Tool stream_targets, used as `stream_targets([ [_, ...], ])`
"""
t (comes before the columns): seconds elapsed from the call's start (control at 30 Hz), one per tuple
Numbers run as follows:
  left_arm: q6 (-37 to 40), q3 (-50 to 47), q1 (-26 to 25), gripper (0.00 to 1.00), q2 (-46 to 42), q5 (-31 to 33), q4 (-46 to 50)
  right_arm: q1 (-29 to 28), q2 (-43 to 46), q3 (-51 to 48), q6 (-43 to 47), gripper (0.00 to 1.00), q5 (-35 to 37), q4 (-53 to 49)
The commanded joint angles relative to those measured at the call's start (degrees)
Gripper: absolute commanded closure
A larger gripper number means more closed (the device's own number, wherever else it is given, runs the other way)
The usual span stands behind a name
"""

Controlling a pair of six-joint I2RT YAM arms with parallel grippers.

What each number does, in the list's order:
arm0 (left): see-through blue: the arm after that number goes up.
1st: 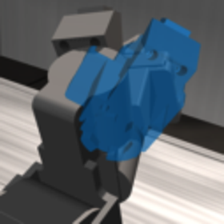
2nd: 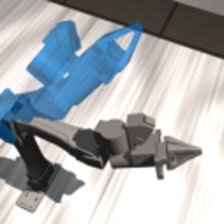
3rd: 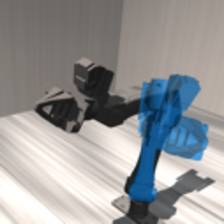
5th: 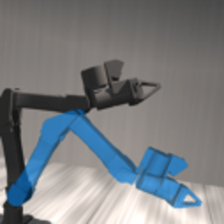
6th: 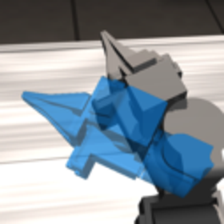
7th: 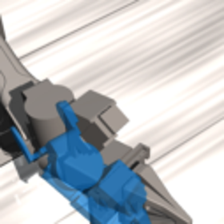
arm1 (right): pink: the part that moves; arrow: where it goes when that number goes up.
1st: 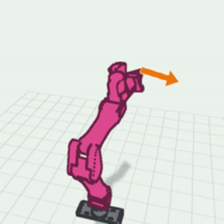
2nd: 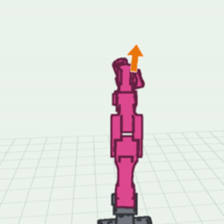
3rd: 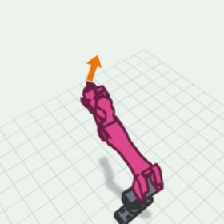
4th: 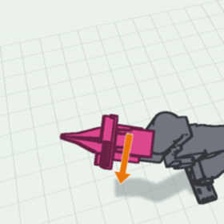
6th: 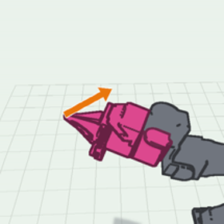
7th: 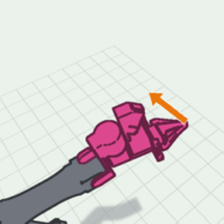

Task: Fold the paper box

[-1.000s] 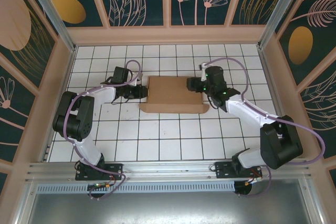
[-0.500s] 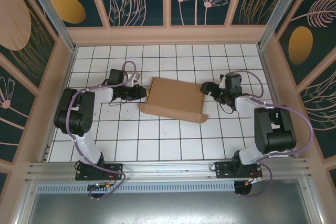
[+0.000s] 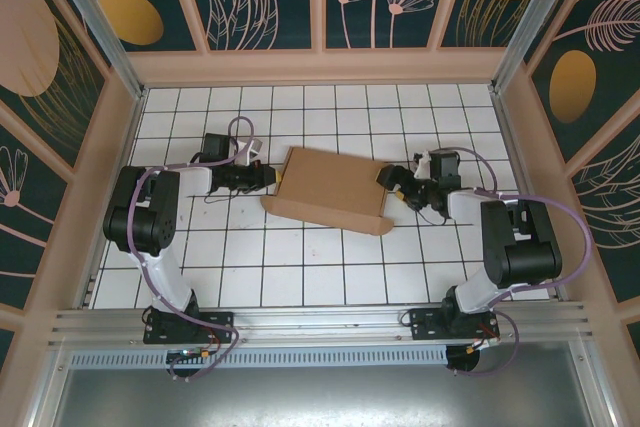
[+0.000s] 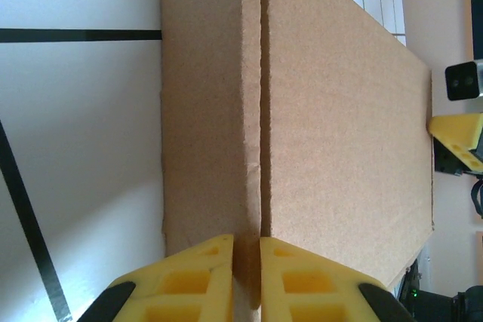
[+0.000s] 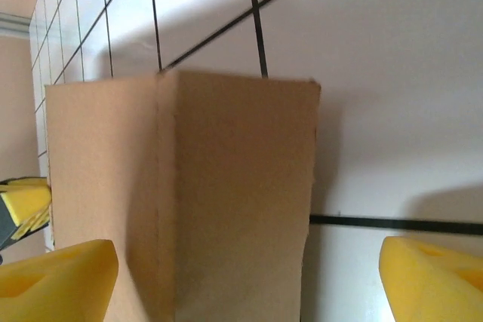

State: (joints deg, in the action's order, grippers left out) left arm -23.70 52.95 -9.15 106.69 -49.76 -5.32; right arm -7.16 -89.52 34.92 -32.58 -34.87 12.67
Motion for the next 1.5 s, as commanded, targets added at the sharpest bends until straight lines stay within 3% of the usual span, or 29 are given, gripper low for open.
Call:
stream_targets([
  [0.0, -0.3, -1.4, 0.5, 0.87, 2.9, 4.1, 1.6, 0.0, 0.3, -1.6, -2.9, 0.11, -5.4, 4.7],
  [0.13, -0.6, -1.4, 0.4, 0.87, 2.8, 4.1, 1.5, -1.9, -2.4, -2.4, -8.1, 0.17, -10.8, 12.6],
  [0.27, -1.7, -1.6, 0.4, 0.86, 1.8, 4.2, 0.5, -2.9, -1.7, -6.4, -18.2, 0.32, -12.4, 26.0],
  [0.4, -5.7, -2.3, 0.4, 0.77, -1.5, 5.5, -2.4, -3.8, -0.8, -8.8, -22.9, 0.44, -10.5, 31.0],
  [0.57, -7.1, -1.2, 0.5, 0.63, -10.5, 12.8, 0.5, -3.9, 0.8, -10.0, -23.6, 0.50, -7.4, 29.9],
  [0.73, -2.8, 0.3, 0.5, 0.58, -20.0, 26.2, 7.2, -3.8, 2.1, -9.2, -24.1, 0.50, -7.3, 27.4],
  [0.83, 3.6, 0.6, -2.3, 0.56, -25.4, 35.7, 10.3, -3.7, 2.8, -7.9, -23.1, 0.50, -7.5, 23.8],
  [0.93, 14.7, 0.3, -10.9, 0.54, -29.2, 47.7, 12.7, -3.7, 3.4, -7.4, -23.5, 0.50, -8.2, 22.9],
  [1.0, 20.7, -0.7, -16.7, 0.53, -30.9, 51.8, 13.0, -3.7, 3.9, -7.3, -23.8, 0.50, -8.4, 22.3],
  [1.17, 40.3, -11.7, -27.8, 0.47, -39.5, 52.8, 4.1, -3.7, 4.8, -6.7, -24.0, 0.50, -10.1, 20.9],
  [1.47, 55.2, -13.4, -35.5, 0.45, -37.7, 54.9, 3.7, -3.7, 5.9, -6.9, -25.9, 0.50, -12.7, 22.0],
])
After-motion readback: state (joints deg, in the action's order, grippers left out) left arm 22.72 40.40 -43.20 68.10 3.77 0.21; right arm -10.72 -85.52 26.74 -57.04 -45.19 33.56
